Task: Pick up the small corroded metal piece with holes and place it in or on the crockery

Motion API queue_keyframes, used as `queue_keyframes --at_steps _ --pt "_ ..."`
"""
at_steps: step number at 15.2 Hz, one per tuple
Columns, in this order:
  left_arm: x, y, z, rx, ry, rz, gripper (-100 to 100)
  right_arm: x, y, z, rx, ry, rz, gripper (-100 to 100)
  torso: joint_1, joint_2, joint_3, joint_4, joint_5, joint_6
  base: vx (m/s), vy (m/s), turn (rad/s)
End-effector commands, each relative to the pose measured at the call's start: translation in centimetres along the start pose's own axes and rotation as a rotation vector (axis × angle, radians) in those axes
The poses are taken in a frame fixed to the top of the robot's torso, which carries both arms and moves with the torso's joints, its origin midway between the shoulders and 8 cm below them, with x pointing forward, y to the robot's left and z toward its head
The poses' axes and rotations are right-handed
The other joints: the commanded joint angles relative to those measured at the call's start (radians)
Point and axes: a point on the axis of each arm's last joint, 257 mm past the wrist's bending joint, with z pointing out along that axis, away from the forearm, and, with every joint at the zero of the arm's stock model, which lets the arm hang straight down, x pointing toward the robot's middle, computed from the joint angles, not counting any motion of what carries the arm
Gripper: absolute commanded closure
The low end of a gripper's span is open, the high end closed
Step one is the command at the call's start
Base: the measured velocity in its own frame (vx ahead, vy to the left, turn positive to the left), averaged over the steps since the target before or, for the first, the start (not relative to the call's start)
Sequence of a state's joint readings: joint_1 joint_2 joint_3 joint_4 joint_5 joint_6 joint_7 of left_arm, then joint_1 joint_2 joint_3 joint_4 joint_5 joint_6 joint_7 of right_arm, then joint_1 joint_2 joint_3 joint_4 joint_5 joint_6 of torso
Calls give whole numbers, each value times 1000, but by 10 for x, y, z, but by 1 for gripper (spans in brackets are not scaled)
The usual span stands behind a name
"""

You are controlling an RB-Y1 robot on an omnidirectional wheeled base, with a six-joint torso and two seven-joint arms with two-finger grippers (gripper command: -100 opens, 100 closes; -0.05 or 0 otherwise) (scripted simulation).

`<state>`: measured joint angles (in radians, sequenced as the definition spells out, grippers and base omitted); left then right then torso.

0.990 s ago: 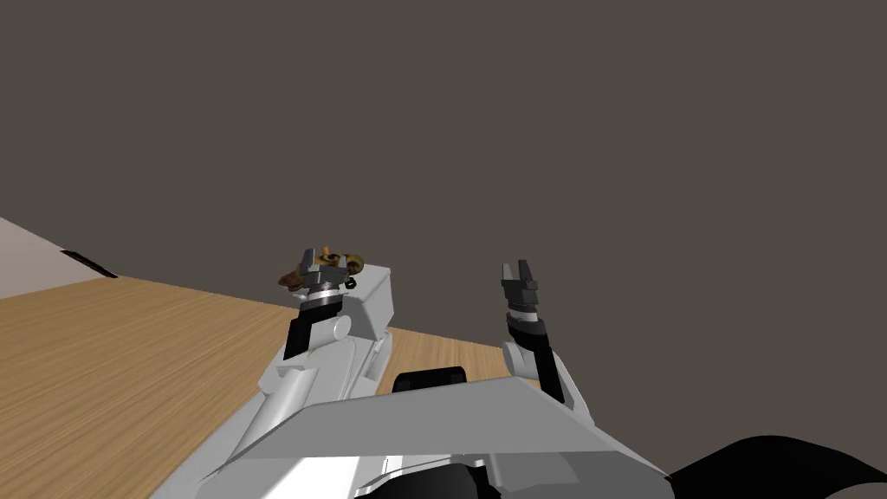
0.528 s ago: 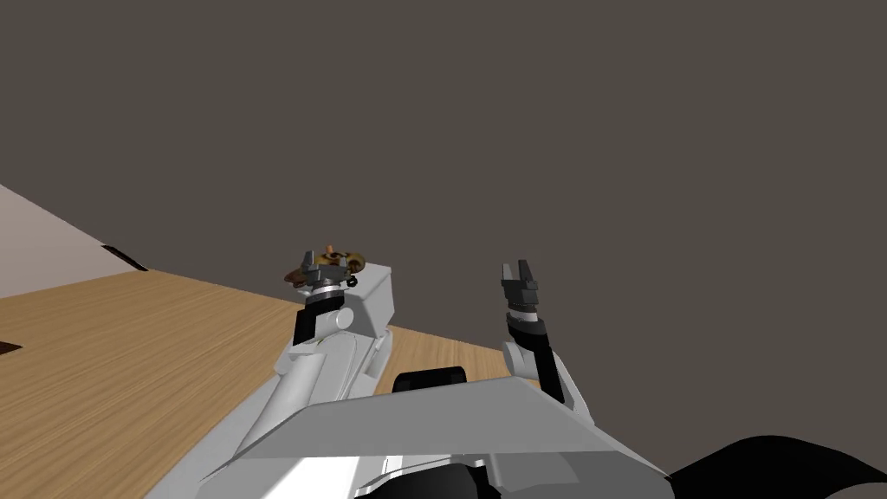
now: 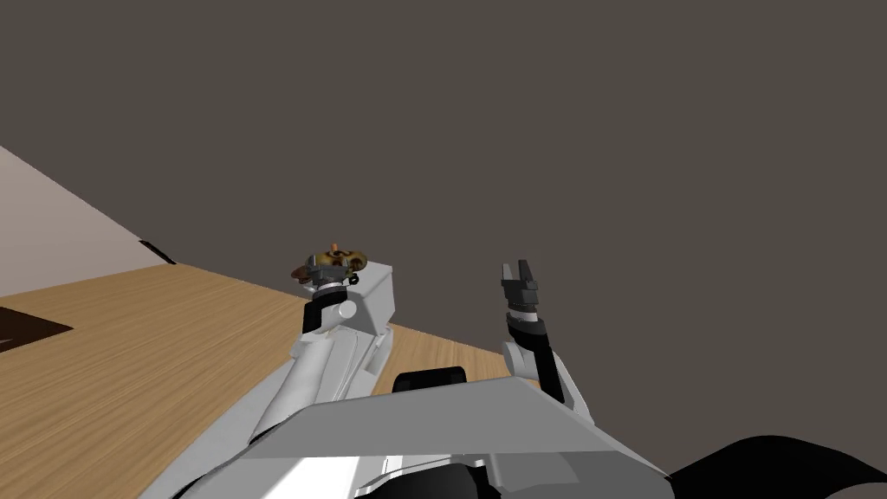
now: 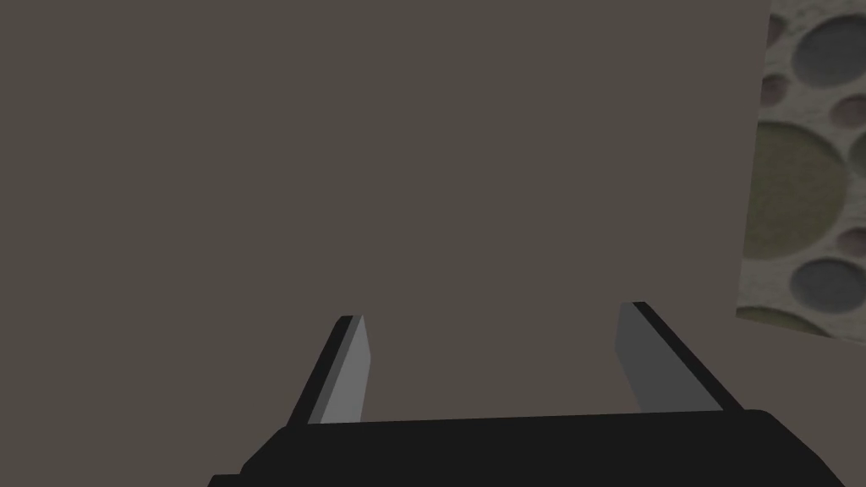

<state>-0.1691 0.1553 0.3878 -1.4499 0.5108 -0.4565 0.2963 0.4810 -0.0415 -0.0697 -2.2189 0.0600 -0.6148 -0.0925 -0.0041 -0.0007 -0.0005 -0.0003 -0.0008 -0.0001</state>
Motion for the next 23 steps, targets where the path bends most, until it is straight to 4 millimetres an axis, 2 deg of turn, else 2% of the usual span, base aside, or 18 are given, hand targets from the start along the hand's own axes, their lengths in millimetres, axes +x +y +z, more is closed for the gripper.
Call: queue_keyframes --at_steps 1,2,3,4,5,7,8,9,11,12,18,19,21,22,23 --pt "-10 8 1 -14 -26 -18 -100 0 0 0 0 0 0 0 0 0 0 0 0 0 -3 -43 19" --pt "-16 10 10 -10 -54 -75 -100 0 0 0 0 0 0 0 1 0 0 0 0 0 0 -38 54" --pt "-24 18 6 -27 -72 -70 -100 0 0 0 0 0 0 0 1 0 0 0 0 0 0 -36 69" --pt "-28 20 15 -22 -98 -128 -100 0 0 0 0 0 0 0 1 0 0 0 0 0 -2 -46 103" --pt "-37 29 11 -41 -118 -123 -100 0 0 0 0 0 0 0 1 0 0 0 0 0 1 -50 82" --pt "-43 35 17 -41 -149 -181 -100 0 0 0 0 0 0 0 1 0 0 0 0 0 2 -41 41" --pt "-50 41 14 -54 -164 -177 -100 0 0 0 0 0 0 0 1 0 0 0 0 0 -2 -46 68" --pt "-51 44 22 -48 -187 -237 -100 0 0 0 0 0 0 0 1 0 0 0 0 0 -3 -51 84" --pt "-61 54 16 -68 -210 -231 -100 0 0 0 0 0 0 0 1 0 0 0 0 0 -3 -42 47" --pt "-61 57 24 -61 -231 -292 -100 0 0 0 0 0 0 0 1 0 0 0 0 0 -2 -37 50" --pt "-80 81 17 -96 -300 -339 -100 0 0 0 0 0 0 0 2 0 0 0 0 0 -1 -28 39" --pt "-79 85 24 -91 -320 -397 -100 0 0 0 0 0 0 0 2 0 0 0 0 0 -2 -33 62" --pt "-88 95 17 -110 -343 -392 -100 0 0 0 0 0 0 0 2 0 0 0 0 0 -3 -34 46" --pt "-87 100 23 -107 -365 -448 -100 0 0 0 0 0 0 0 2 0 0 0 0 0 -3 -33 52" --pt "-94 108 16 -122 -384 -443 -100 0 0 0 0 0 0 0 2 0 0 0 0 0 0 -35 52"
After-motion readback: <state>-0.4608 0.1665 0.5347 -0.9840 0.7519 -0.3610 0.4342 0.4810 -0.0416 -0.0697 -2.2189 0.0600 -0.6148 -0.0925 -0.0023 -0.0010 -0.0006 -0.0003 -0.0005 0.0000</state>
